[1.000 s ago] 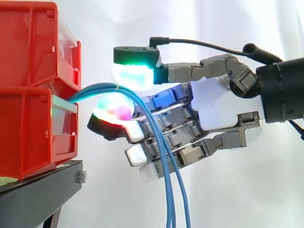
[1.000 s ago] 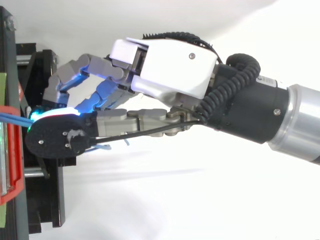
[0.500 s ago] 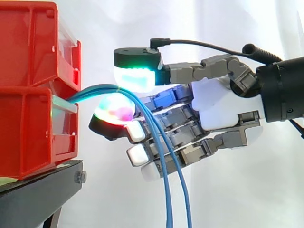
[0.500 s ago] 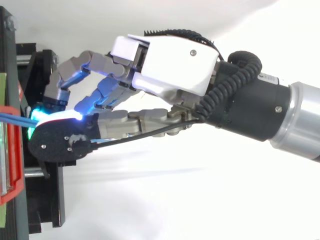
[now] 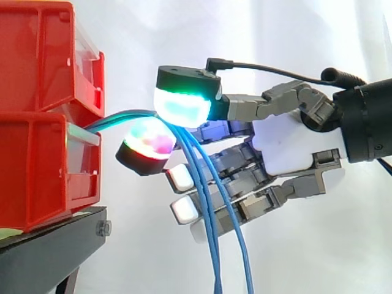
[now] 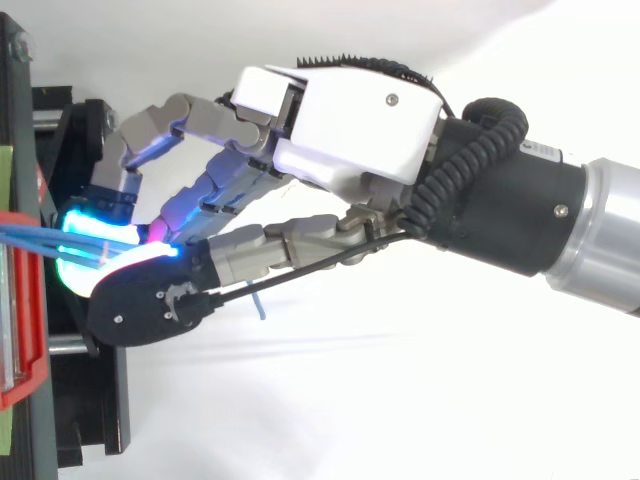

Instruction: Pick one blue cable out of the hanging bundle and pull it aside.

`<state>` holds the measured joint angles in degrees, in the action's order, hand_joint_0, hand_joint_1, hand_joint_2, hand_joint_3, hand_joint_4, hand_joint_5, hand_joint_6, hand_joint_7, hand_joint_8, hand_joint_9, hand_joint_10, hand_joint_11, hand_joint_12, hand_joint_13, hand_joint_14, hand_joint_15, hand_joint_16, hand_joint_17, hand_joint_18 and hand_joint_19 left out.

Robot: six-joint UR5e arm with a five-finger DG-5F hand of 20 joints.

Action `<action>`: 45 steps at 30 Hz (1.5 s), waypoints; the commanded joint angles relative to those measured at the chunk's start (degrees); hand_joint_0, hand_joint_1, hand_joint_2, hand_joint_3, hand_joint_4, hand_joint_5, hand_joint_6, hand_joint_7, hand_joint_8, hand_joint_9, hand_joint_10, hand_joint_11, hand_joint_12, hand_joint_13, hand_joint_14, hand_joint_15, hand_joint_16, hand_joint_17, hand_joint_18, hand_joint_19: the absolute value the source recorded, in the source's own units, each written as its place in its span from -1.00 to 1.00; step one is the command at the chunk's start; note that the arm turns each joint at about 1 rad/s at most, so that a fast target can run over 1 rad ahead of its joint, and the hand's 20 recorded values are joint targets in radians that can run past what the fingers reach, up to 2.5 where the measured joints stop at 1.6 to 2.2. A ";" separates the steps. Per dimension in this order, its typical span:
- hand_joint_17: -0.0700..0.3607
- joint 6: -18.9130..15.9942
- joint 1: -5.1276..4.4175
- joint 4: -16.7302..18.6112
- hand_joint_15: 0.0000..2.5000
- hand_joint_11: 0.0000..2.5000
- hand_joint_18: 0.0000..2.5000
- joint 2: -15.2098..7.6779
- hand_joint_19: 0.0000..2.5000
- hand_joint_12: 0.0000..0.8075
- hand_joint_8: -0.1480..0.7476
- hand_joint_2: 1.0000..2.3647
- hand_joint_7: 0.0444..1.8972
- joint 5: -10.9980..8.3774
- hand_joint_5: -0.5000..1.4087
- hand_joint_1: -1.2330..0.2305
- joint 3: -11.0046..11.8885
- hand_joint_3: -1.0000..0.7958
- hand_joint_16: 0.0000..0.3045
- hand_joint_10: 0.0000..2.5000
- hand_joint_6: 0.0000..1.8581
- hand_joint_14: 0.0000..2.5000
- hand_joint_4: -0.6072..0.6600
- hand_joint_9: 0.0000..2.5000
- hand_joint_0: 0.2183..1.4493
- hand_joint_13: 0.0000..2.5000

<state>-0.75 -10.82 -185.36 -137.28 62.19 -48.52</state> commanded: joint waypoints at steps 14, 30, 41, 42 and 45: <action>-0.14 -0.84 0.18 -1.23 -0.58 -0.44 -0.40 0.00 -0.65 -0.28 -0.07 -1.00 -0.31 0.04 -0.66 -0.12 0.18 -0.44 -0.66 -0.98 -0.01 -0.98 0.03 -0.22 -0.57 -0.22; -0.19 -0.84 0.36 -2.28 -0.56 -0.41 -0.42 0.09 -0.63 -0.33 -0.10 -0.97 -0.22 0.04 -0.66 -0.29 0.45 -0.08 -0.69 -0.98 0.01 -0.98 -0.11 -0.23 -0.36 -0.23; -0.22 -0.84 0.36 -3.16 -0.57 -0.42 -0.44 0.09 -0.66 -0.39 -0.20 -0.98 -0.13 -0.05 -0.67 -0.45 0.80 -0.31 -0.71 -0.98 0.04 -0.98 -0.43 -0.24 -0.10 -0.24; -0.22 -0.84 0.36 -3.16 -0.57 -0.42 -0.44 0.00 -0.67 -0.39 -0.20 -0.99 -0.12 -0.05 -0.67 -0.46 0.80 -0.34 -0.71 -0.98 0.04 -0.98 -0.47 -0.24 -0.09 -0.25; -0.23 -0.84 0.36 -3.16 -0.57 -0.42 -0.45 0.09 -0.66 -0.40 -0.21 -1.00 -0.10 -0.05 -0.67 -0.46 0.80 -0.43 -0.72 -0.98 0.04 -0.98 -0.51 -0.23 -0.03 -0.24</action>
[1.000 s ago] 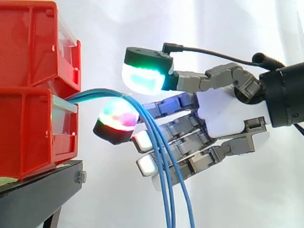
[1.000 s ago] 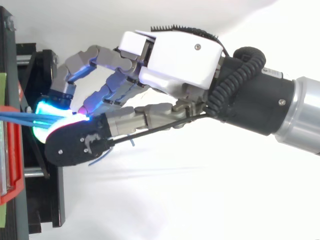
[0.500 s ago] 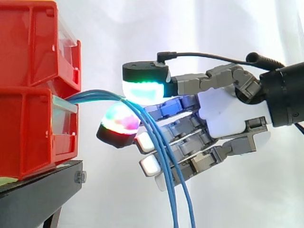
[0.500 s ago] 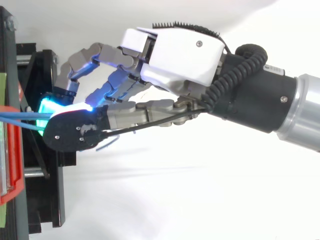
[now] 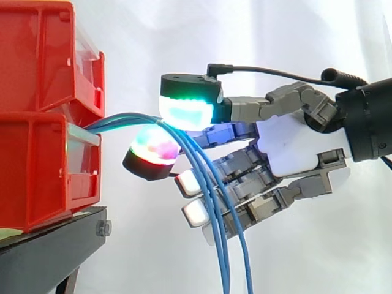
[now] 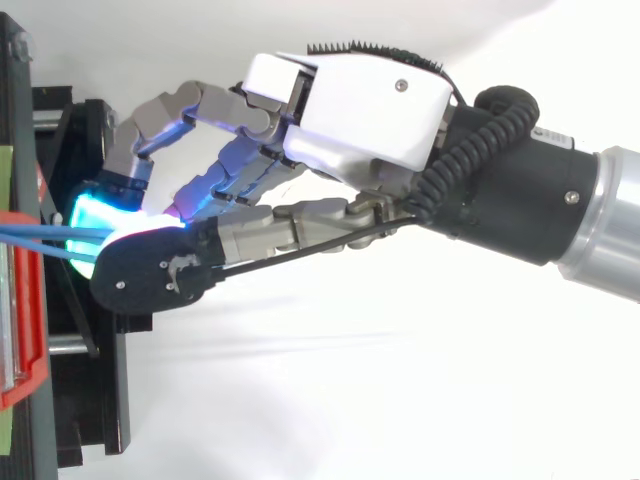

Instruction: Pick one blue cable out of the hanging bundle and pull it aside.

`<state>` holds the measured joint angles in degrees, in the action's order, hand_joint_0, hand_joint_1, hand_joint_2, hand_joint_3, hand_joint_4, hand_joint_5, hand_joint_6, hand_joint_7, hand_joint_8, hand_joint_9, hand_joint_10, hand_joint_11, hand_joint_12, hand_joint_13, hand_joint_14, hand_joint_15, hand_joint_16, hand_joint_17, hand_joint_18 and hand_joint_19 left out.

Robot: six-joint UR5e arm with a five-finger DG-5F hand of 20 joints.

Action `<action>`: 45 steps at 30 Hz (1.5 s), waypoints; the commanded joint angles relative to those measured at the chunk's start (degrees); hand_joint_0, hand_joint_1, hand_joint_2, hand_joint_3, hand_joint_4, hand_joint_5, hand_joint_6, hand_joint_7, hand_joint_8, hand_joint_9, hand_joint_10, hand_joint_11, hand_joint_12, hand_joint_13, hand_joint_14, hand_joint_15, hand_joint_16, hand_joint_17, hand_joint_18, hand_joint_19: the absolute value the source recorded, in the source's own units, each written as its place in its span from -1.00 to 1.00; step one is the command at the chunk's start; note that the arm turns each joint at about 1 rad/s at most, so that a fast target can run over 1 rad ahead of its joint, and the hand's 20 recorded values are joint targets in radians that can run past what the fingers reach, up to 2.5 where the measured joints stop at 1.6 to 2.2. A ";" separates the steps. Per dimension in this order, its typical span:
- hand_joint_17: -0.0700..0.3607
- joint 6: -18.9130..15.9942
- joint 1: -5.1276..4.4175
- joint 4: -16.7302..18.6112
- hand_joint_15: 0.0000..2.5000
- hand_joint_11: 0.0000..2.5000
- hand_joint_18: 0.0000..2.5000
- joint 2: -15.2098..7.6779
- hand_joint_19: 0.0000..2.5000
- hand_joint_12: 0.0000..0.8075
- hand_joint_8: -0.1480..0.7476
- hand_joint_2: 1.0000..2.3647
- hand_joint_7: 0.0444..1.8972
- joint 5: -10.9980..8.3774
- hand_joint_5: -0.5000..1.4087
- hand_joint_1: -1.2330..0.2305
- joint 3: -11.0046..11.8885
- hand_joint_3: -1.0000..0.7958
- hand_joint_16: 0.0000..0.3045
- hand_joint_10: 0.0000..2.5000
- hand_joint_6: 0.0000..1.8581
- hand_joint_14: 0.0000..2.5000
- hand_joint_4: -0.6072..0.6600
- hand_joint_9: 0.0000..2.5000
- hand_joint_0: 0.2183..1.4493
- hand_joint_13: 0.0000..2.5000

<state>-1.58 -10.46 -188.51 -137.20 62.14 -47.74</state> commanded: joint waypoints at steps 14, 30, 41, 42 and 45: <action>-0.22 -0.70 0.35 -2.30 -0.57 -0.42 -0.39 0.62 -0.66 -0.38 -0.17 -1.00 -0.24 0.08 -0.64 -0.37 0.02 -0.44 -0.72 -0.98 0.02 -0.98 -0.05 -0.19 -0.35 -0.21; -0.21 -0.62 0.61 -3.71 -0.57 -0.43 -0.38 1.32 -0.63 -0.35 -0.11 -1.00 -0.14 0.08 -0.61 -0.13 0.02 -0.41 -0.71 -0.98 -0.01 -0.98 -0.07 -0.16 -0.39 -0.19; -0.21 -0.26 0.53 -3.62 -0.57 -0.42 -0.37 1.32 -0.66 -0.35 -0.12 -0.97 -0.09 0.08 -0.62 -0.46 0.02 -0.17 -0.71 -0.98 0.02 -0.98 -0.21 -0.17 -0.23 -0.20; -0.21 -0.26 0.53 -3.54 -0.57 -0.42 -0.38 1.32 -0.66 -0.36 -0.13 -0.98 -0.08 0.08 -0.63 -0.49 0.02 -0.22 -0.71 -0.98 0.03 -0.98 -0.26 -0.18 -0.19 -0.20; -0.22 -0.26 0.53 -3.54 -0.57 -0.42 -0.39 1.32 -0.67 -0.39 -0.18 -1.00 -0.11 0.08 -0.64 -0.53 0.02 -0.44 -0.72 -0.98 0.03 -0.98 -0.33 -0.19 -0.11 -0.22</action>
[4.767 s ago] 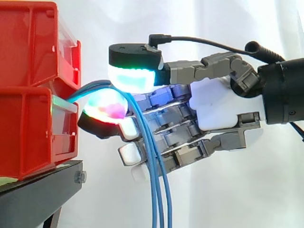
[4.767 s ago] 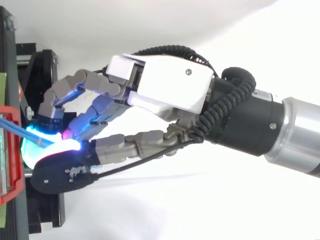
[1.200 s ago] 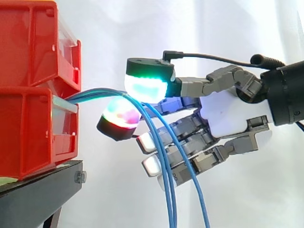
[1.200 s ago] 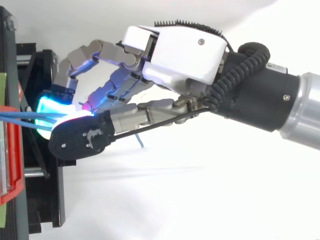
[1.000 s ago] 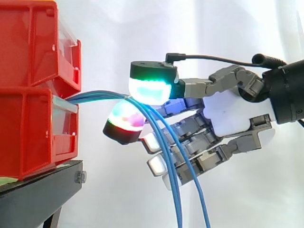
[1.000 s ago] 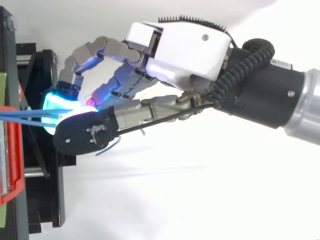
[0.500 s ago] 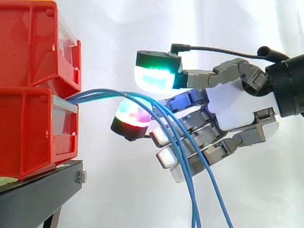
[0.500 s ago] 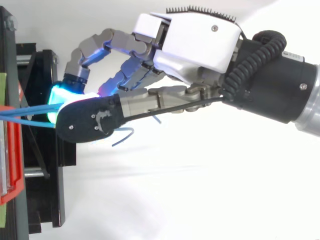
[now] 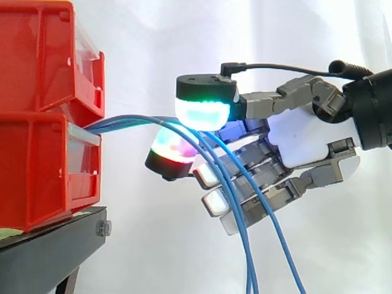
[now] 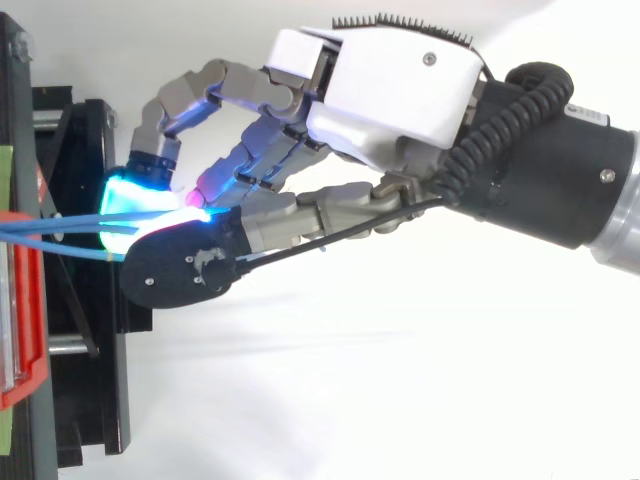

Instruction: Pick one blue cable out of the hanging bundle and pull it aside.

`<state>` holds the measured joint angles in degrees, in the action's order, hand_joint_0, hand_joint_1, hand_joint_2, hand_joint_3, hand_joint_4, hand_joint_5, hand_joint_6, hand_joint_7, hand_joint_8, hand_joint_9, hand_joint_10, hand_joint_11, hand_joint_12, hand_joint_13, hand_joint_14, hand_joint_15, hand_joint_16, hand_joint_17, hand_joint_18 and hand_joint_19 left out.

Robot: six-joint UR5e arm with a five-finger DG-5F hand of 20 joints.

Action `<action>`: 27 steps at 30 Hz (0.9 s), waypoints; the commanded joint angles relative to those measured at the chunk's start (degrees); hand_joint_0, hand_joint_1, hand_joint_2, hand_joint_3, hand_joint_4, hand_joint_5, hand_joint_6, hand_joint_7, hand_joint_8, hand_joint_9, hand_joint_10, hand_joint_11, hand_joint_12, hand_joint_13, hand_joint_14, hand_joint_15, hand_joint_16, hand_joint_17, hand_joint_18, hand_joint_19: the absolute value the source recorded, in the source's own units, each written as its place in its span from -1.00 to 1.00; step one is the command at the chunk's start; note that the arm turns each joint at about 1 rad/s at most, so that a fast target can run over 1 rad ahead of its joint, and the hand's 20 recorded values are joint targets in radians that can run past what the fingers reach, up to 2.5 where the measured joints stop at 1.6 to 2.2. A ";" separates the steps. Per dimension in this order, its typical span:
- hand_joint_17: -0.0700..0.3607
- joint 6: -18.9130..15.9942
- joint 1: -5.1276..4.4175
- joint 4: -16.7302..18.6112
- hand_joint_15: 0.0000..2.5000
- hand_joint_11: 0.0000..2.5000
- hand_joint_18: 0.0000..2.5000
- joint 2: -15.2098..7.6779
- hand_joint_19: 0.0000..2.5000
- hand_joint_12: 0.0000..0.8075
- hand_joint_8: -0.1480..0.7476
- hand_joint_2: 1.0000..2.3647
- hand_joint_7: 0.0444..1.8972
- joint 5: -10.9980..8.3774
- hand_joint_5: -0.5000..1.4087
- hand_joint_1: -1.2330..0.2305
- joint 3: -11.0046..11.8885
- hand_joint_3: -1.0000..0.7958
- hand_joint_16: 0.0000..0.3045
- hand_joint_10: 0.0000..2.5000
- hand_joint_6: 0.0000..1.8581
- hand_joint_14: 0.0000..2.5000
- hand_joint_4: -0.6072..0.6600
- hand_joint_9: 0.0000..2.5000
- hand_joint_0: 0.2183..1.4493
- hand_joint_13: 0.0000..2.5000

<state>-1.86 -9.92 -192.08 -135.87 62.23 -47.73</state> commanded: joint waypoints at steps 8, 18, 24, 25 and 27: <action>-0.19 0.01 0.08 -0.14 -0.57 -0.43 -0.38 -0.01 -0.65 -0.34 -0.12 -1.00 -0.24 0.00 -0.62 -0.30 0.00 -0.44 -0.69 -0.98 0.01 -0.98 -0.02 -0.18 -0.49 -0.21; -0.20 0.01 0.08 -0.14 -0.56 -0.44 -0.38 -0.01 -0.63 -0.33 -0.09 -0.98 -0.09 0.00 -0.61 -0.11 0.09 -0.25 -0.70 -0.98 -0.02 -0.98 -0.05 -0.16 -0.40 -0.19; -0.20 0.01 0.08 -0.14 -0.56 -0.41 -0.38 -0.01 -0.63 -0.33 -0.09 -0.97 -0.14 0.00 -0.63 -0.34 0.09 -0.06 -0.70 -0.98 0.03 -0.98 -0.10 -0.18 -0.35 -0.20; -0.20 0.01 0.08 -0.14 -0.55 -0.42 -0.38 0.08 -0.63 -0.33 -0.09 -0.97 -0.14 0.00 -0.63 -0.36 0.09 -0.05 -0.70 -0.98 0.03 -0.98 -0.13 -0.19 -0.33 -0.20; -0.20 0.01 0.08 -0.23 -0.56 -0.42 -0.38 -0.01 -0.63 -0.33 -0.11 -0.97 -0.15 0.00 -0.63 -0.37 0.09 -0.06 -0.70 -0.98 0.03 -0.98 -0.17 -0.19 -0.31 -0.20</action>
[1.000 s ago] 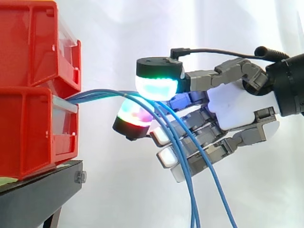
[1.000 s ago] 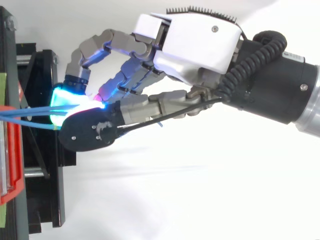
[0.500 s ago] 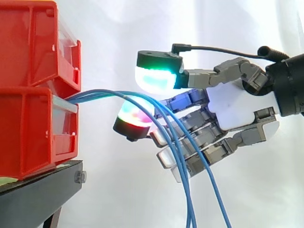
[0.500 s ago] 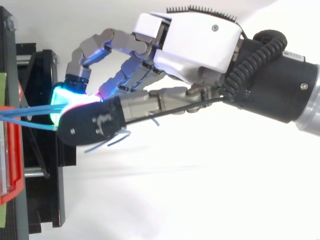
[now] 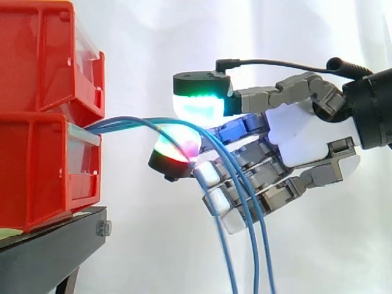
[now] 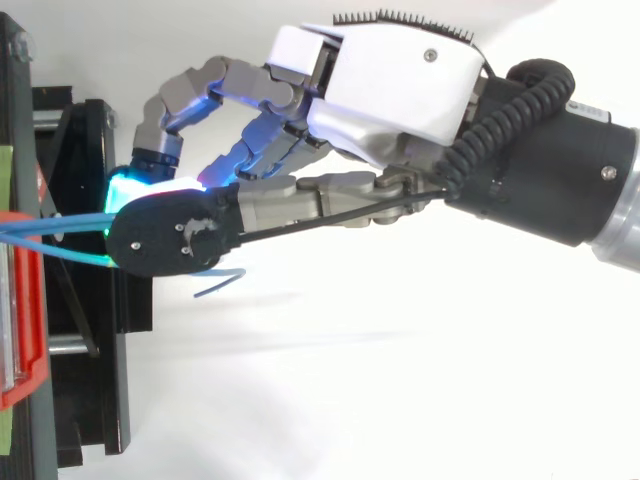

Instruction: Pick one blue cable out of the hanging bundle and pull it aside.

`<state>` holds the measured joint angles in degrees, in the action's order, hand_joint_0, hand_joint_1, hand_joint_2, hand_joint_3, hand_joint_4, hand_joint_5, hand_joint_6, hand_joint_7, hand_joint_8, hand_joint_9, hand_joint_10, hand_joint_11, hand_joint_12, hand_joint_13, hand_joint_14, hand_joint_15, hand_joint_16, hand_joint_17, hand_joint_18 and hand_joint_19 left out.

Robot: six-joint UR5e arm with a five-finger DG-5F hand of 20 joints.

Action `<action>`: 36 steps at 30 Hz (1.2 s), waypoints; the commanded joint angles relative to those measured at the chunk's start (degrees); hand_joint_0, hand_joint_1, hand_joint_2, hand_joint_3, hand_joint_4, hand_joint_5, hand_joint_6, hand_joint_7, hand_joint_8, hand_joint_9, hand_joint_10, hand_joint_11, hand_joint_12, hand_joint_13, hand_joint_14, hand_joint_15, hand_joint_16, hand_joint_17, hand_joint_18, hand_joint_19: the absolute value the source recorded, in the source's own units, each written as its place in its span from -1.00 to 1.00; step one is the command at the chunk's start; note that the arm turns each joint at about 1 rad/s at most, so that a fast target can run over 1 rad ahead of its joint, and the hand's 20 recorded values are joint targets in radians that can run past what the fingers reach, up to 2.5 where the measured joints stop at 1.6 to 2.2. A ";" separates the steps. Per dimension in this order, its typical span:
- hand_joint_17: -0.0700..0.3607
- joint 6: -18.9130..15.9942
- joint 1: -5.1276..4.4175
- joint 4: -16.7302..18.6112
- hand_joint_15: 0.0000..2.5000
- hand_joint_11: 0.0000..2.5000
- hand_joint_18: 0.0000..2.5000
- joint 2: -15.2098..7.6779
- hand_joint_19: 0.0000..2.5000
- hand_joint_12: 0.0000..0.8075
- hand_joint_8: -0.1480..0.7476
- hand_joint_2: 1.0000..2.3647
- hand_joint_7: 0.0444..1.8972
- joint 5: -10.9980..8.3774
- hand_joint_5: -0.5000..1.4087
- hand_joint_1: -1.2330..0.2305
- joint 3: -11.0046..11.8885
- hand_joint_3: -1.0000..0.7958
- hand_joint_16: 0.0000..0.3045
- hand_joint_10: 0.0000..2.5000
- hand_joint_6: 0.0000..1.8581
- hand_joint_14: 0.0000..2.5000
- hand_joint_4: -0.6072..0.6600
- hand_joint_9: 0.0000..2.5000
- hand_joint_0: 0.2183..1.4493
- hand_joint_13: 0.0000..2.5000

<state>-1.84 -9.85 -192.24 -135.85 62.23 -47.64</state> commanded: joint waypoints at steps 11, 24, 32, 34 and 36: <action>-0.24 0.09 0.00 -0.07 -0.56 -0.42 -0.41 -0.03 -0.64 -0.42 -0.25 -1.00 0.05 0.00 -0.65 -0.49 0.09 -0.41 -0.73 -0.98 0.05 -0.98 -0.58 -0.19 -0.02 -0.21; -0.25 0.00 0.00 -0.16 -0.56 -0.42 -0.39 -0.03 -0.67 -0.42 -0.26 -1.00 -0.01 0.00 -0.65 -0.53 0.09 -0.44 -0.73 -0.98 0.05 -0.98 -0.46 -0.18 -0.13 -0.20; -0.26 0.00 0.00 -0.16 -0.56 -0.43 -0.39 -0.03 -0.66 -0.42 -0.26 -1.00 -0.12 0.00 -0.62 -0.51 0.00 -0.44 -0.74 -0.98 0.03 -0.98 -0.42 -0.18 -0.24 -0.20; -0.26 -0.09 0.00 -0.16 -0.56 -0.43 -0.39 -0.03 -0.66 -0.43 -0.25 -1.00 -0.15 0.00 -0.61 -0.51 0.00 -0.44 -0.74 -0.98 0.01 -0.98 -0.38 -0.17 -0.29 -0.20; -0.26 -0.09 0.00 -0.16 -0.55 -0.43 -0.39 -0.03 -0.65 -0.42 -0.25 -1.00 -0.15 0.00 -0.61 -0.50 0.00 -0.44 -0.74 -0.98 0.00 -0.98 -0.36 -0.17 -0.32 -0.20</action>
<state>-1.91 -9.84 -192.39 -135.87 62.23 -47.62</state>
